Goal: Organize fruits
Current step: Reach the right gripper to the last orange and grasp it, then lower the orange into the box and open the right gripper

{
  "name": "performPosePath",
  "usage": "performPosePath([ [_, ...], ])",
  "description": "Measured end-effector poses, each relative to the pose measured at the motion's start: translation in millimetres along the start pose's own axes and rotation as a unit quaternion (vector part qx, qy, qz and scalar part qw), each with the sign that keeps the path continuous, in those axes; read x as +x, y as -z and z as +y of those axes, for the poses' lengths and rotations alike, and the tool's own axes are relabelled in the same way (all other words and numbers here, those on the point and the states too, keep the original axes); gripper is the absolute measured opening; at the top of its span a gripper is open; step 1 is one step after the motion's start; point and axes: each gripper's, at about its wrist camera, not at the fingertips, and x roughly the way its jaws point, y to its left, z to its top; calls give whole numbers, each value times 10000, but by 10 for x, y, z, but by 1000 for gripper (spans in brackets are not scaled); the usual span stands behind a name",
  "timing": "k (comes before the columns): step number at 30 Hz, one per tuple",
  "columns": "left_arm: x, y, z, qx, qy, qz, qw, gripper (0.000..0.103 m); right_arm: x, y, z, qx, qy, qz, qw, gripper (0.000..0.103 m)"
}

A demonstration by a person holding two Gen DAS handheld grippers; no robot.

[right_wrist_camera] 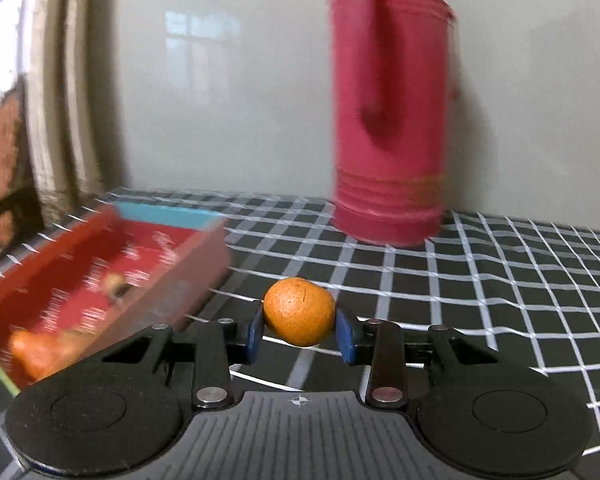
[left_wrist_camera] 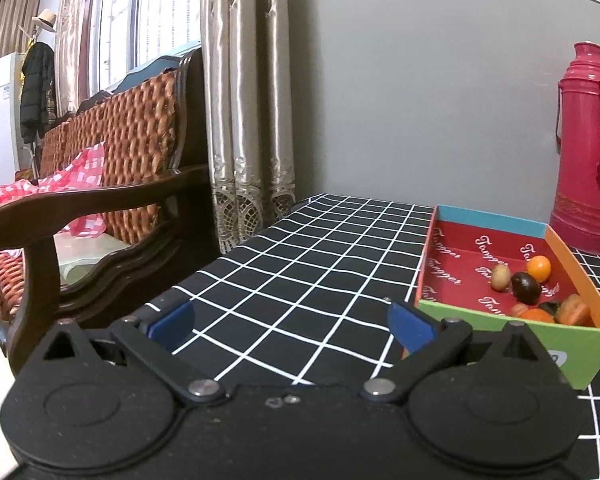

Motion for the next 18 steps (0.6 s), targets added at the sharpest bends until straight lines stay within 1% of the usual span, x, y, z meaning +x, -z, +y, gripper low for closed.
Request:
performPosePath([
  [2, -2, 3, 35, 10, -36, 8, 10000, 97, -46, -29, 152, -49, -208, -158, 9996, 38],
  [6, -9, 17, 90, 25, -77, 28, 10000, 97, -81, -67, 457, -160, -536, -302, 9980, 38],
  [14, -3, 52, 223, 81, -152, 60, 9998, 97, -19, -69, 1069, -485, -1042, -285, 9930, 38],
  [18, 9, 57, 287, 30, -183, 81, 9998, 97, 43, -39, 1258, -532, -1188, -246, 9912, 38],
])
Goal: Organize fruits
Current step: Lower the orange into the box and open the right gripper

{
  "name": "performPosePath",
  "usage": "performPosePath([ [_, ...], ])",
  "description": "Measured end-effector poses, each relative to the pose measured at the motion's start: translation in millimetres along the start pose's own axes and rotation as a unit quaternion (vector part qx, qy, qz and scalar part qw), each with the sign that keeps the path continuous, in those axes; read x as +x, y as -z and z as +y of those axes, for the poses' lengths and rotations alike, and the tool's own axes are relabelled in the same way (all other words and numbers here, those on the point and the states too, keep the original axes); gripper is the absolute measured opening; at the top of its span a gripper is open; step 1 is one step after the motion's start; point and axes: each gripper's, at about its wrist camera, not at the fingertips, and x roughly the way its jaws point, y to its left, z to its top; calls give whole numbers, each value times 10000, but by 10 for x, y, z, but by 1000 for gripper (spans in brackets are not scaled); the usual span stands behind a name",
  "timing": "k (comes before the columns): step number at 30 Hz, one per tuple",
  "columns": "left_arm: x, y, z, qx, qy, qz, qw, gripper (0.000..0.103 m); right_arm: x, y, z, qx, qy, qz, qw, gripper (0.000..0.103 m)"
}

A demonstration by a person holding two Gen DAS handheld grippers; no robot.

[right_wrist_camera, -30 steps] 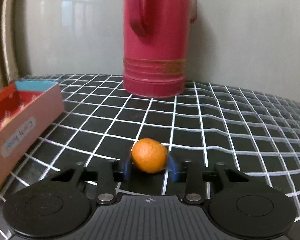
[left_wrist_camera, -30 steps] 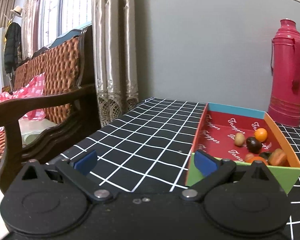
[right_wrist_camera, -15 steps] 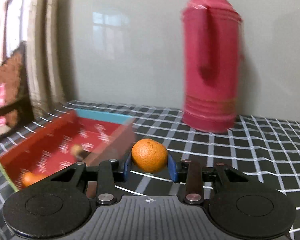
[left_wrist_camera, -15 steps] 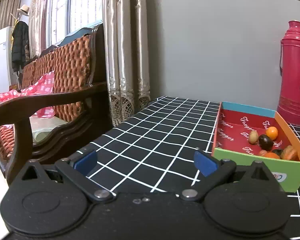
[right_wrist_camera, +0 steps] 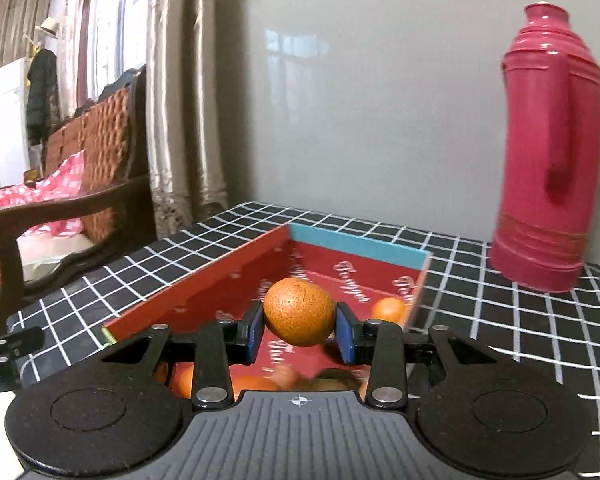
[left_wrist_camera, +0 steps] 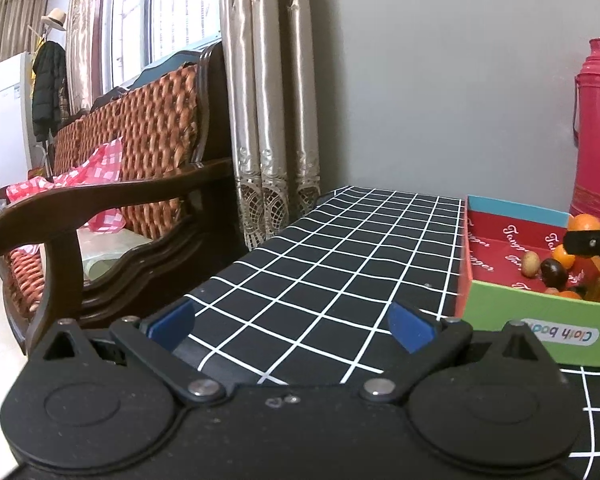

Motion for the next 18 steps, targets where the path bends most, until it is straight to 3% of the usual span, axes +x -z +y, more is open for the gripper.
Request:
performPosePath([
  [1, 7, -2, 2, 2, 7, 12, 10000, 97, 21, 3, 45, -47, -18, -32, 10000, 38],
  [2, 10, -3, 1, 11, 16, 12, 10000, 97, 41, 5, 85, -130, 24, -82, 9999, 51],
  [3, 10, -6, -2, 20, 22, 10, 10000, 97, 23, 13, 127, -223, 199, -239, 9993, 87],
  [4, 7, -9, -7, 24, 38, 3, 10000, 97, -29, 22, 141, -254, 284, -439, 9983, 99],
  [5, -1, -11, -6, 21, 54, -16, 10000, 97, -91, 24, 137, -236, 276, -687, 9970, 103],
  [9, 0, -25, -19, 5, 117, -40, 9999, 97, -178, -9, 53, -76, 343, -967, 9947, 103],
  [18, -77, -86, -253, 67, 410, -212, 9989, 97, -352, 31, -226, 67, 544, -942, 9940, 103],
])
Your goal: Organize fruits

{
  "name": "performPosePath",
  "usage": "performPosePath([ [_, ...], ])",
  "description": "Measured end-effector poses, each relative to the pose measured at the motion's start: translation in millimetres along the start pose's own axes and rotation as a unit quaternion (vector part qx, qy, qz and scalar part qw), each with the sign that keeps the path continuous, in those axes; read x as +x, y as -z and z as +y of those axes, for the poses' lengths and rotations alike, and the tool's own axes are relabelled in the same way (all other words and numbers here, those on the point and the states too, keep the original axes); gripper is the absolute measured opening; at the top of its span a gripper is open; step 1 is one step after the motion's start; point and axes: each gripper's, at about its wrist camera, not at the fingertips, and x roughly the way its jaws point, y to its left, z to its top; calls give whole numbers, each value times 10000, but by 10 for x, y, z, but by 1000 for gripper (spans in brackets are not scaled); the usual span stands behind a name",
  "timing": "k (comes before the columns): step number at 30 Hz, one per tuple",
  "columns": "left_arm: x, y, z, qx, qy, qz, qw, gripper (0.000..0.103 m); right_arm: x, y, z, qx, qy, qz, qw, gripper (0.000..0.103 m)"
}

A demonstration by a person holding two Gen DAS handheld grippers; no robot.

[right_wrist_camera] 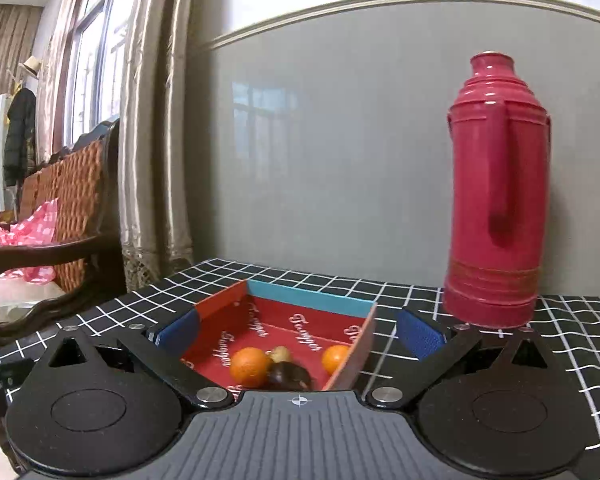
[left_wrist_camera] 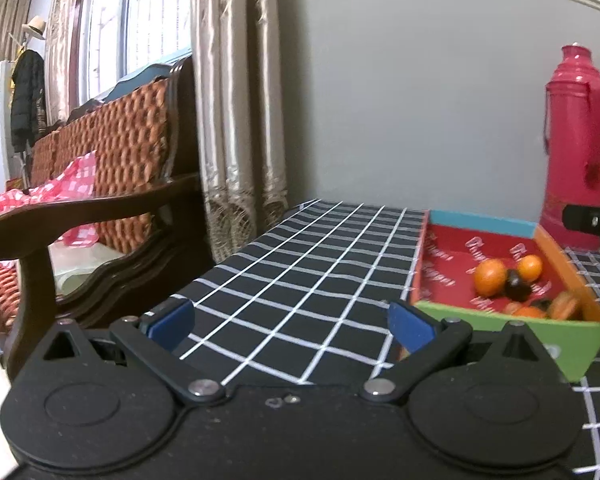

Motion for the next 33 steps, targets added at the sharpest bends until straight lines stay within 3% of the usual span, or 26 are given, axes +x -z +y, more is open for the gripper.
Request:
performPosePath([
  [8, -205, -141, -451, 10, 459, -159, 9988, 97, -492, -135, -325, -105, 338, -83, 9993, 103],
  [13, -666, -167, -691, -63, 1130, -286, 9932, 97, -1210, -173, -607, 58, 529, -73, 9986, 103],
  [16, -985, -95, -766, -15, 1352, -299, 9904, 97, -1700, -114, -708, -17, 692, -65, 9976, 103],
  [24, -1636, 163, -731, 104, 1261, -382, 9912, 97, -2709, 142, -730, -8, 965, -130, 9952, 103],
  [30, -1960, 292, -645, -30, 1203, -752, 9899, 97, -2993, 308, -577, -243, 1017, -490, 9933, 103],
  [33, -1958, 391, -649, 3, 1066, -777, 9913, 97, -2980, 433, -518, -352, 997, -449, 9934, 103],
])
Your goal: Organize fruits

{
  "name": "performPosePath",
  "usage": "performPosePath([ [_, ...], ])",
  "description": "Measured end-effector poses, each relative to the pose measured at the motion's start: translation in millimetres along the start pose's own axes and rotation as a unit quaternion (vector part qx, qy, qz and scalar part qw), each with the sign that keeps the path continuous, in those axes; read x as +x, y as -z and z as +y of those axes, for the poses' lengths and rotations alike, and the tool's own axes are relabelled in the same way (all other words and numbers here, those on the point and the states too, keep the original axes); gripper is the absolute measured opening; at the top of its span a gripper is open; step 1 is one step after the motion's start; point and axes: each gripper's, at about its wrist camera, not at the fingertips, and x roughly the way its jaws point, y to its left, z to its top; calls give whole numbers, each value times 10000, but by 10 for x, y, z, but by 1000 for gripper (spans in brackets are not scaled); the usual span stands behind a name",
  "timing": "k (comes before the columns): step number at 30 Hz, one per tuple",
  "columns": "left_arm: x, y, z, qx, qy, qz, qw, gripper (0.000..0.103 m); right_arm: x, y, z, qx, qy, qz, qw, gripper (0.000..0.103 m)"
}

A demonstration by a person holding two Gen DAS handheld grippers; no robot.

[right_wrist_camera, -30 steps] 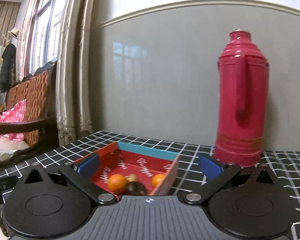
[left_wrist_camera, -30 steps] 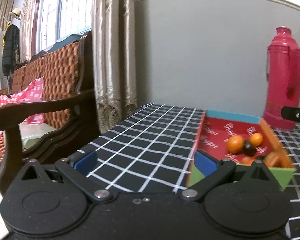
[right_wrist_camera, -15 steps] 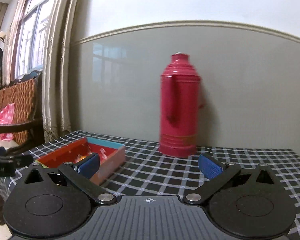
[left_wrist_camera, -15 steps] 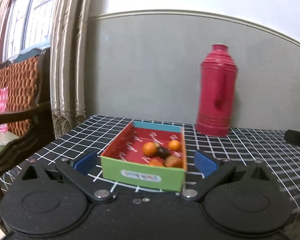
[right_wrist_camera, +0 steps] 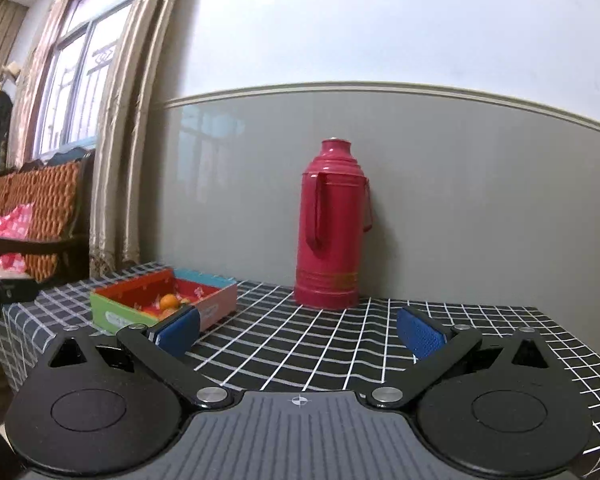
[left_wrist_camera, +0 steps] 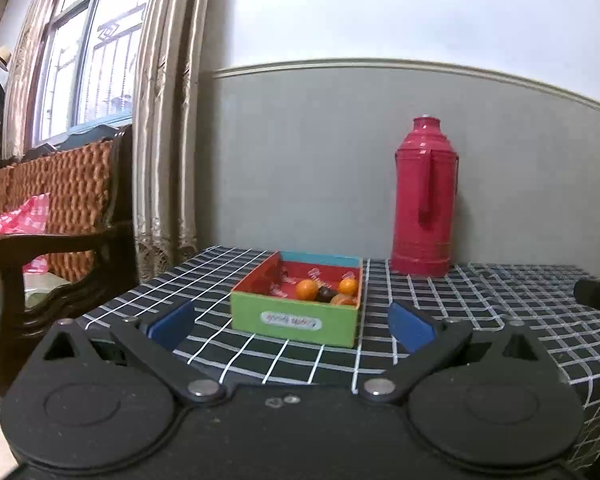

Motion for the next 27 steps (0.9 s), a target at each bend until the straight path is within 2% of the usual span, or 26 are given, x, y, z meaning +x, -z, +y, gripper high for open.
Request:
performPosePath([
  [4, 30, -5, 93, -235, -8, 63, 9997, 97, 96, 121, 102, -166, 38, 316, 9994, 103],
  [8, -11, 6, 107, -278, 17, -24, 9996, 97, 56, 145, 130, -189, 21, 182, 9997, 103],
  [14, -48, 25, 43, -105, 36, -93, 9999, 97, 65, 162, 130, -149, 63, 224, 9996, 103],
  [27, -62, 45, 58, -72, 71, -82, 9999, 97, 83, 153, 54, -48, 67, 257, 9996, 103],
])
